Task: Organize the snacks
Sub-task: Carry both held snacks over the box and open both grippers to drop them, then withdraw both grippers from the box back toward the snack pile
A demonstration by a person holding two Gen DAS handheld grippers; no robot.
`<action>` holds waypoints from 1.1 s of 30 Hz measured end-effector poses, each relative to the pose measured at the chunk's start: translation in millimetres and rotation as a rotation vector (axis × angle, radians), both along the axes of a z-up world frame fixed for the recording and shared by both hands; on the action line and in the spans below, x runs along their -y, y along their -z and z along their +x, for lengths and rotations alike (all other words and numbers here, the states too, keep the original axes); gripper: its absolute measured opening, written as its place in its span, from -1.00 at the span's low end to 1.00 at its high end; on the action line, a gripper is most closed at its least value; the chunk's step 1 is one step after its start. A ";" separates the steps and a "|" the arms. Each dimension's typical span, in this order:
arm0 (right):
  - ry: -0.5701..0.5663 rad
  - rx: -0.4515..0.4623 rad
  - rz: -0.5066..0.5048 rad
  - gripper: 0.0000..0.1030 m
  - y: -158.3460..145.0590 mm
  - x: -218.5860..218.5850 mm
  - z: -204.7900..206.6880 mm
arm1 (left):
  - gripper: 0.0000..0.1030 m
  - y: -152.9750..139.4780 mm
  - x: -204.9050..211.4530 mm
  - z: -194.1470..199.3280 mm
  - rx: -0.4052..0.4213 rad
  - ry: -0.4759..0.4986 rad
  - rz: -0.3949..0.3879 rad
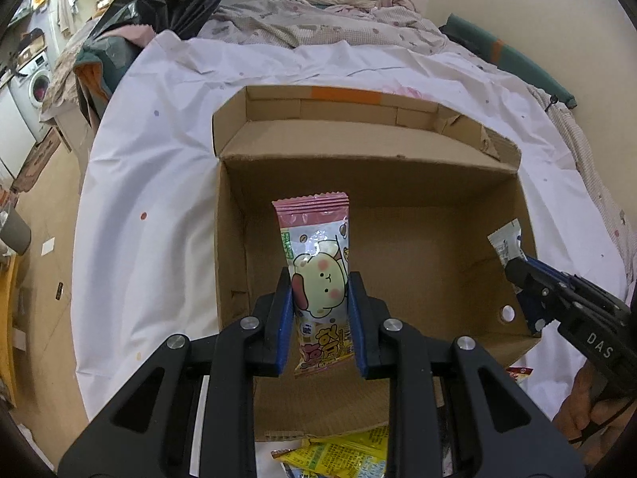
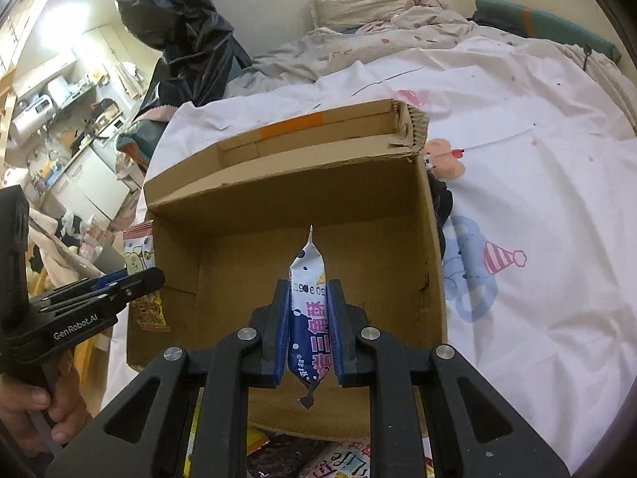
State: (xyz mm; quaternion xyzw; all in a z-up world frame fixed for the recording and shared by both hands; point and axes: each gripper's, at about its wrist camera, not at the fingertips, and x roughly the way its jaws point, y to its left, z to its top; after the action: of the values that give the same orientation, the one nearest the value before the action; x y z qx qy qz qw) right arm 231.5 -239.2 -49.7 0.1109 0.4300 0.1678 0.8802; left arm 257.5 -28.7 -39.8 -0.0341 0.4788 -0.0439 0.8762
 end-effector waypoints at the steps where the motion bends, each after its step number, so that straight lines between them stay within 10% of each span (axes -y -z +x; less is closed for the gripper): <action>1: 0.000 -0.010 -0.004 -0.63 2.4 -1.1 0.9 | -0.58 3.1 -1.3 0.8 -0.015 -0.002 -0.006; 17: 0.004 -0.039 -0.009 -0.58 14.3 -3.4 5.5 | -0.55 11.4 -10.6 3.9 -0.037 -0.035 -0.052; 24: 0.022 -0.020 0.003 -0.52 8.9 0.5 4.0 | 0.45 -1.0 -4.1 -3.7 0.042 -0.021 0.007; 28: 0.046 -0.005 0.049 0.51 4.2 5.3 -0.4 | 0.60 -5.0 -4.5 -5.3 0.060 -0.019 0.005; 33: 0.031 0.016 0.054 0.53 -1.3 4.8 -1.7 | 0.60 -7.3 -7.4 -7.2 0.073 -0.025 -0.009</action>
State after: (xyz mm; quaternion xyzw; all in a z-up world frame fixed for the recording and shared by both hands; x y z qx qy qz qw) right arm 229.8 -244.0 -48.4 0.1399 0.4166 0.1666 0.8827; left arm 250.3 -21.3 -32.5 -0.0422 0.4457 -0.0364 0.8934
